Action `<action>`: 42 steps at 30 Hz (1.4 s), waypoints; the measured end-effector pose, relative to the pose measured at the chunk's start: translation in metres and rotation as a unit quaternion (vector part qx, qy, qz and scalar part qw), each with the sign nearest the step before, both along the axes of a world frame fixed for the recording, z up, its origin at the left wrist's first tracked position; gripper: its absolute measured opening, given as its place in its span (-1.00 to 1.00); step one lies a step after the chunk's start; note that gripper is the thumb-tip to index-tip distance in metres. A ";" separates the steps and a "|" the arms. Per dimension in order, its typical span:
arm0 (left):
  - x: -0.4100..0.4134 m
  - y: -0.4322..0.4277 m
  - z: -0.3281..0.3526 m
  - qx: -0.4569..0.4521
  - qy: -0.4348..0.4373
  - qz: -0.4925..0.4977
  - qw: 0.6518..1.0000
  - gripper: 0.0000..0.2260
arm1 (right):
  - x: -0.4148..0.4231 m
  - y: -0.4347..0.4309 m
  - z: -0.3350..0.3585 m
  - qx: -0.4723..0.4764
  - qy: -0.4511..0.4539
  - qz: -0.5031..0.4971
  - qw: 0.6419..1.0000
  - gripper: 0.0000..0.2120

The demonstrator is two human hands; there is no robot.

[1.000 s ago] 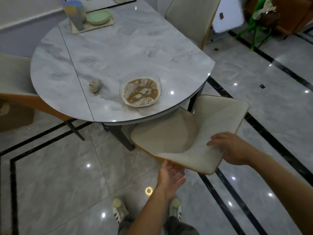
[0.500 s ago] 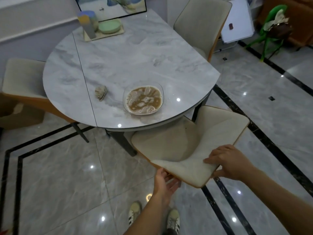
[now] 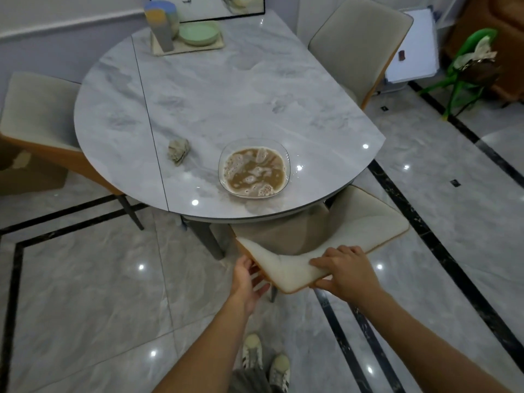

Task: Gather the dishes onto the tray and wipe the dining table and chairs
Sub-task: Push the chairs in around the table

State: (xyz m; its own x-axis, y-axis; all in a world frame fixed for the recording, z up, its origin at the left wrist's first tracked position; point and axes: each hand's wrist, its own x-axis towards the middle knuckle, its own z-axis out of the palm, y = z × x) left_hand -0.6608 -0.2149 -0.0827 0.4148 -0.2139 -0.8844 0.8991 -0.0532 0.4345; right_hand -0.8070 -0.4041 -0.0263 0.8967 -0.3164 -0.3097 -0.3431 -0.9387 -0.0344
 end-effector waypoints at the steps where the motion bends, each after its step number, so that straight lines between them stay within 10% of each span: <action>1: 0.009 -0.001 0.000 -0.002 -0.004 -0.001 1.000 -0.60 | 0.006 0.002 -0.001 0.003 -0.007 -0.006 1.000 -0.51; 13: 0.069 -0.019 0.014 0.032 -0.044 -0.014 0.998 -0.59 | 0.055 0.007 -0.004 0.018 -0.008 -0.029 0.999 -0.46; 23: 0.089 -0.060 0.048 0.102 -0.312 -0.176 0.928 -0.80 | 0.046 -0.063 0.010 0.197 -0.067 0.019 0.978 -0.48; 31: 0.033 -0.195 0.073 0.055 -0.313 -0.206 0.925 -0.80 | 0.002 -0.210 0.007 0.368 -0.241 -0.183 0.879 -0.48; 42: -0.052 -0.400 0.109 0.052 -0.308 -0.214 0.926 -0.77 | -0.072 -0.416 0.001 0.546 -0.257 -0.410 0.684 -0.76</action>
State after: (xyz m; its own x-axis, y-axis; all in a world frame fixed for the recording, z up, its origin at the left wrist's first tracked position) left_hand -0.7129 -0.6153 0.0266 0.7434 -0.4033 -0.5335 0.3692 -0.4176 0.8302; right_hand -0.8786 -0.8198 -0.0252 0.6365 -0.6095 -0.4726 -0.4167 0.2439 -0.8757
